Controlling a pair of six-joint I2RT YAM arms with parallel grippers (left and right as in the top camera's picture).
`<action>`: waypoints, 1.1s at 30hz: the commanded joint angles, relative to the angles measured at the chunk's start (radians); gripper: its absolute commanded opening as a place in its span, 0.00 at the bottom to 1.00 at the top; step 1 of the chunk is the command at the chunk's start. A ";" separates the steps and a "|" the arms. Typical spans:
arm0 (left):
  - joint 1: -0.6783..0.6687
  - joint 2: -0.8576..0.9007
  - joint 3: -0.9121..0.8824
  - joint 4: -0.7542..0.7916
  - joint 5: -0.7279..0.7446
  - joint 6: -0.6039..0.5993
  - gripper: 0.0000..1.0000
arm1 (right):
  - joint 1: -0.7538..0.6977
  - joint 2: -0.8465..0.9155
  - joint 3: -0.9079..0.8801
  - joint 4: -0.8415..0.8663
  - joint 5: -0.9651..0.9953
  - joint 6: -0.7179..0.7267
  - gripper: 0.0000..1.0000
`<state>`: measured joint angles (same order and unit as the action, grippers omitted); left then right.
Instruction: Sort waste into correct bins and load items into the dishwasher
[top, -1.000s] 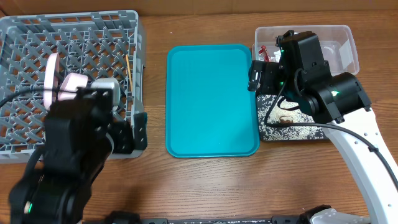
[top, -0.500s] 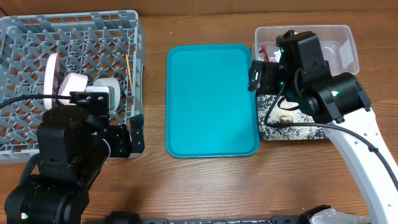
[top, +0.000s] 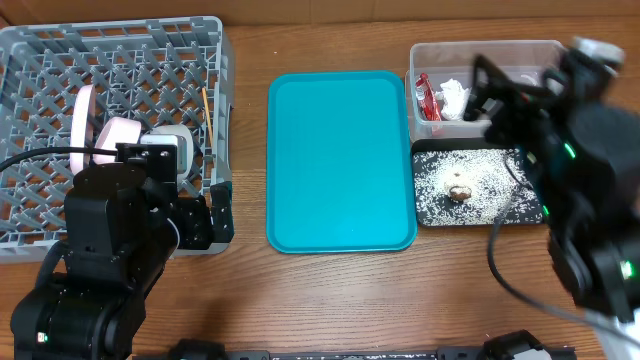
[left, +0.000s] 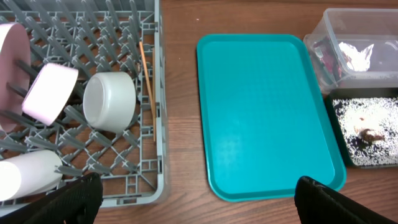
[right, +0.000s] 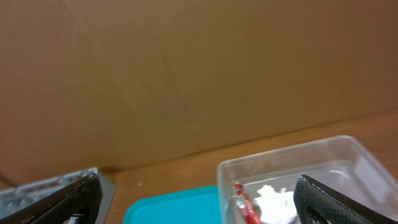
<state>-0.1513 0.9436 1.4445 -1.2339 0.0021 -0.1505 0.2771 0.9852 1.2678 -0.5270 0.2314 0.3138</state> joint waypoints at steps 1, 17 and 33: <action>-0.006 -0.001 0.008 0.002 -0.013 0.012 1.00 | -0.035 -0.108 -0.175 0.059 -0.032 -0.006 1.00; -0.006 -0.001 0.008 0.002 -0.013 0.012 1.00 | -0.137 -0.719 -0.964 0.414 -0.102 0.001 1.00; -0.006 -0.001 0.008 0.002 -0.013 0.012 1.00 | -0.195 -0.983 -1.225 0.594 -0.094 0.001 1.00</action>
<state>-0.1513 0.9436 1.4445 -1.2346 0.0025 -0.1505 0.0860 0.0147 0.0814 0.0441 0.1349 0.3141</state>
